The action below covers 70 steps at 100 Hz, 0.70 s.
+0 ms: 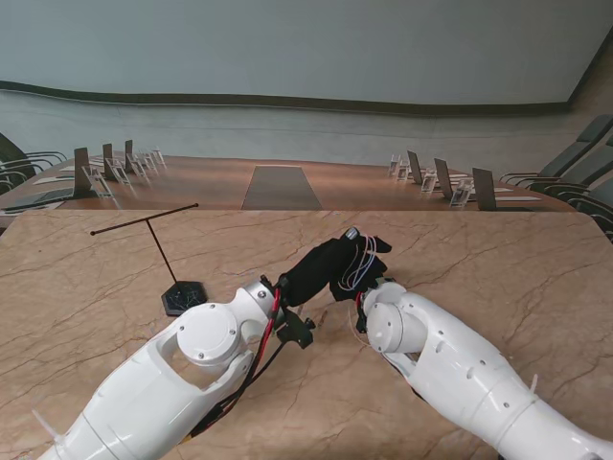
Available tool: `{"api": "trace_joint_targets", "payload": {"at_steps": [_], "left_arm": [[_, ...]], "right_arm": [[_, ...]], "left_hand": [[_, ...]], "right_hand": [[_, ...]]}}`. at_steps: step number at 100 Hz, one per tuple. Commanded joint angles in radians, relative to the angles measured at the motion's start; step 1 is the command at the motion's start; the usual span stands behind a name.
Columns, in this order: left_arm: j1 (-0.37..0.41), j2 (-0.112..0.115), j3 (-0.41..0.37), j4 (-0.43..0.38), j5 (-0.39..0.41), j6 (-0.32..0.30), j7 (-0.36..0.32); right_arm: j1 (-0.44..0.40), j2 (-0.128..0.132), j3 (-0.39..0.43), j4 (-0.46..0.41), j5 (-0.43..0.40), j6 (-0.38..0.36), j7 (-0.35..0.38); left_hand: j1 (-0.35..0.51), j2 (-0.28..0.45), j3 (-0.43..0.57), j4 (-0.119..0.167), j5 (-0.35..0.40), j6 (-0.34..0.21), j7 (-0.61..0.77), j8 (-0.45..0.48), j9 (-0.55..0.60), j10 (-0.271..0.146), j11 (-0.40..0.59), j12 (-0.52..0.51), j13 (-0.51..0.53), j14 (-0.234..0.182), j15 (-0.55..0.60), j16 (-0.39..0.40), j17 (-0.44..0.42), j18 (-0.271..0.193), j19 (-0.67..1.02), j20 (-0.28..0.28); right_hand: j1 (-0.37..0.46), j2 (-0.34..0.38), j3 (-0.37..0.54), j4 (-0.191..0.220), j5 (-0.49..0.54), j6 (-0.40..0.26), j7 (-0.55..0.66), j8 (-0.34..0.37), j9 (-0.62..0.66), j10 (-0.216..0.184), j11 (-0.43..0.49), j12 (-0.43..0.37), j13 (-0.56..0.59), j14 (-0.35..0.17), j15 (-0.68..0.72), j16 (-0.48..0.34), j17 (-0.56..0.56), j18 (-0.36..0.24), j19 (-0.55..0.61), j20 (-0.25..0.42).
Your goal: Take the wired earphone off the rack, coil the cable and place them on the table
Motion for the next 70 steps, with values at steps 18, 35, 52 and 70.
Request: {"api": "trace_joint_targets", "payload": {"at_steps": [18, 35, 52, 70], "left_arm": [[0.039, 0.014, -0.015, -0.037, 0.002, 0.019, -0.025], [0.056, 0.021, -0.025, -0.046, 0.007, 0.033, -0.038], [0.064, 0.026, -0.031, -0.043, 0.021, 0.043, -0.046], [0.063, 0.026, -0.029, -0.026, 0.039, 0.050, -0.044]], "right_arm": [[0.015, -0.015, 0.045, 0.045, 0.000, -0.001, -0.062], [0.002, -0.009, 0.110, 0.031, -0.023, 0.006, -0.085], [0.005, -0.006, 0.175, 0.028, -0.042, -0.017, -0.115], [-0.021, 0.011, 0.258, -0.053, -0.089, -0.079, -0.116]], "left_hand": [[-0.004, 0.015, -0.017, 0.008, -0.021, -0.066, 0.005, 0.014, -0.006, 0.034, 0.047, 0.020, 0.063, 0.070, 0.056, 0.038, 0.081, 0.146, 0.086, 0.042], [-0.006, 0.014, -0.016, 0.008, -0.010, -0.057, 0.008, 0.014, 0.011, 0.044, 0.061, 0.025, 0.092, 0.077, 0.076, 0.051, 0.101, 0.167, 0.107, 0.052], [-0.007, 0.014, -0.016, 0.008, 0.002, -0.052, 0.010, 0.013, 0.023, 0.048, 0.069, 0.028, 0.094, 0.078, 0.080, 0.058, 0.098, 0.169, 0.116, 0.057], [-0.004, 0.016, -0.015, 0.008, 0.008, -0.047, 0.009, 0.012, 0.042, 0.033, 0.068, 0.025, 0.064, 0.068, 0.050, 0.045, 0.076, 0.158, 0.097, 0.051]], "right_hand": [[-0.027, -0.013, 0.025, -0.042, 0.020, 0.012, 0.106, 0.004, 0.013, 0.149, 0.035, 0.010, 0.067, 0.016, 0.067, 0.015, 0.029, -0.074, 0.089, 0.017], [-0.026, -0.018, 0.028, -0.049, 0.019, 0.011, 0.107, 0.002, 0.014, 0.149, 0.035, 0.010, 0.067, 0.018, 0.067, 0.014, 0.029, -0.075, 0.089, 0.017], [-0.024, -0.015, 0.026, -0.052, 0.019, 0.013, 0.107, 0.000, 0.012, 0.152, 0.034, 0.009, 0.063, 0.018, 0.066, 0.014, 0.025, -0.074, 0.087, 0.016], [-0.028, -0.024, 0.027, -0.052, 0.019, 0.011, 0.105, -0.004, 0.012, 0.150, 0.033, 0.008, 0.062, 0.014, 0.066, 0.013, 0.022, -0.075, 0.085, 0.016]]}}
